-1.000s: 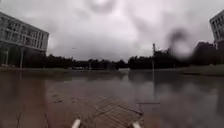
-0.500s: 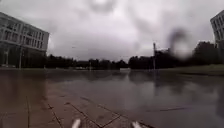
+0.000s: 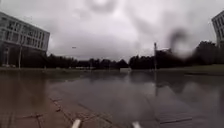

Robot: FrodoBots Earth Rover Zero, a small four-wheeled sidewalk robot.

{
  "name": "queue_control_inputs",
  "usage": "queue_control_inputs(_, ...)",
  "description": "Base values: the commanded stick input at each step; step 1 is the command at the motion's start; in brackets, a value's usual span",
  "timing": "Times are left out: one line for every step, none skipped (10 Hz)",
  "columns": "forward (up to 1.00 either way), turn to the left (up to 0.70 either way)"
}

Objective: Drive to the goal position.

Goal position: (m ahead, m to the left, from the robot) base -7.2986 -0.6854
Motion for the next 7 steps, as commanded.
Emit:
queue_control_inputs(0.70,0.00)
queue_control_inputs(0.70,0.00)
queue_control_inputs(0.70,0.00)
queue_control_inputs(0.70,0.00)
queue_control_inputs(0.70,0.00)
queue_control_inputs(0.70,0.00)
queue_control_inputs(0.70,0.00)
